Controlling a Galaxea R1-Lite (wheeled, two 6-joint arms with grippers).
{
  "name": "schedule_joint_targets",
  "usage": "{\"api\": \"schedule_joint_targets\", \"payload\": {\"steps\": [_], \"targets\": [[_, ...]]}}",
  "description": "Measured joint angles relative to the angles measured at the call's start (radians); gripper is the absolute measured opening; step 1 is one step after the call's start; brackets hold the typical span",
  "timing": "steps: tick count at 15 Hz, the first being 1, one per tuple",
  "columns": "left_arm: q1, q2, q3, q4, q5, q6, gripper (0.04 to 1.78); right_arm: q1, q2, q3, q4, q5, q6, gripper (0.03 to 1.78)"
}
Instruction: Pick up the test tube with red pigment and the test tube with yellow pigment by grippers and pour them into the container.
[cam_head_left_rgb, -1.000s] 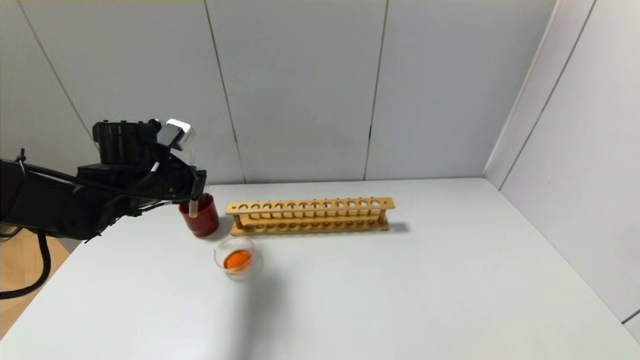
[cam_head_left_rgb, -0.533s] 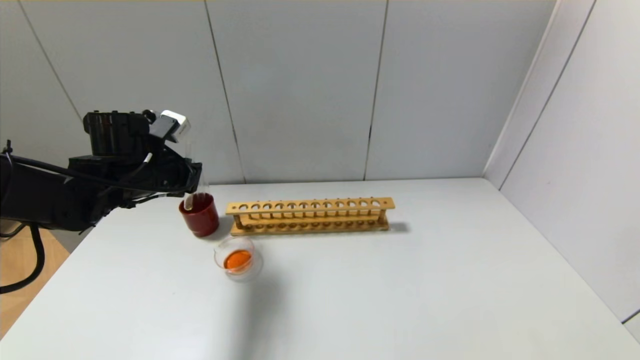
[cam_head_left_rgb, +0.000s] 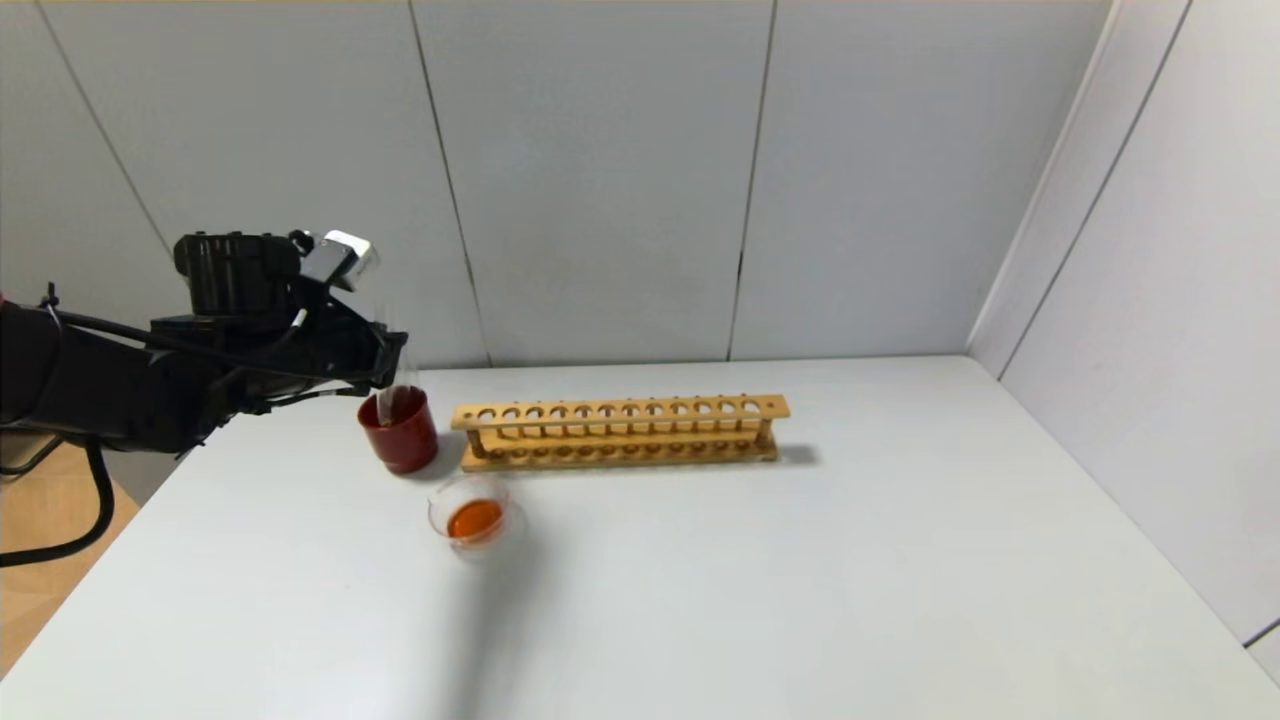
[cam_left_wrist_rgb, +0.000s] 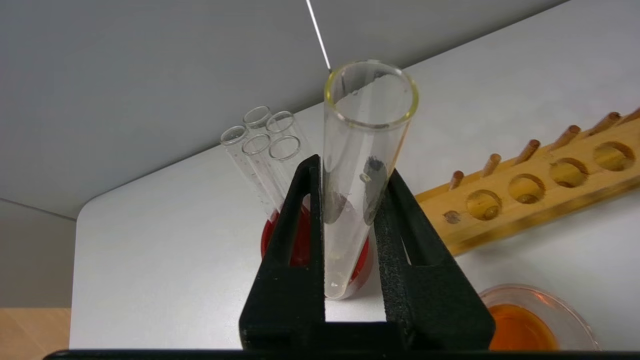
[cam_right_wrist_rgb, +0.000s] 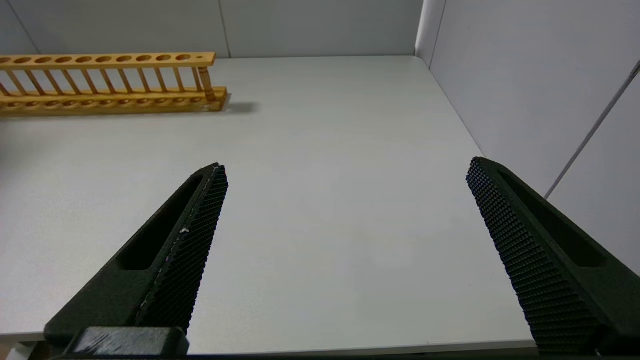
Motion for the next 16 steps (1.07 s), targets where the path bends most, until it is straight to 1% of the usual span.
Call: {"api": "schedule_joint_targets", "payload": {"steps": [2,4,6,8,9,11,13,16], "targets": [[0.007,0.027,-0.026,-0.001,-0.001,-0.001,0.57,0.000,0.000,0.000,0.000,0.000,0.000,1.75],[0.012,0.052,-0.043,-0.002,-0.002,-0.001,0.86,0.000,0.000,0.000,0.000,0.000,0.000,1.75],[0.017,0.073,-0.053,-0.002,-0.002,-0.001,1.23,0.000,0.000,0.000,0.000,0.000,0.000,1.75],[0.017,0.077,-0.056,-0.002,-0.002,-0.002,1.50,0.000,0.000,0.000,0.000,0.000,0.000,1.75],[0.017,0.071,-0.056,-0.002,-0.002,-0.003,1.59,0.000,0.000,0.000,0.000,0.000,0.000,1.75],[0.015,0.027,-0.053,0.000,-0.003,-0.014,1.72,0.000,0.000,0.000,0.000,0.000,0.000,1.75],[0.013,-0.059,-0.045,0.007,-0.002,-0.038,1.74,0.000,0.000,0.000,0.000,0.000,0.000,1.75],[0.021,-0.268,0.003,0.032,0.018,-0.063,1.74,0.000,0.000,0.000,0.000,0.000,0.000,1.75]]}}
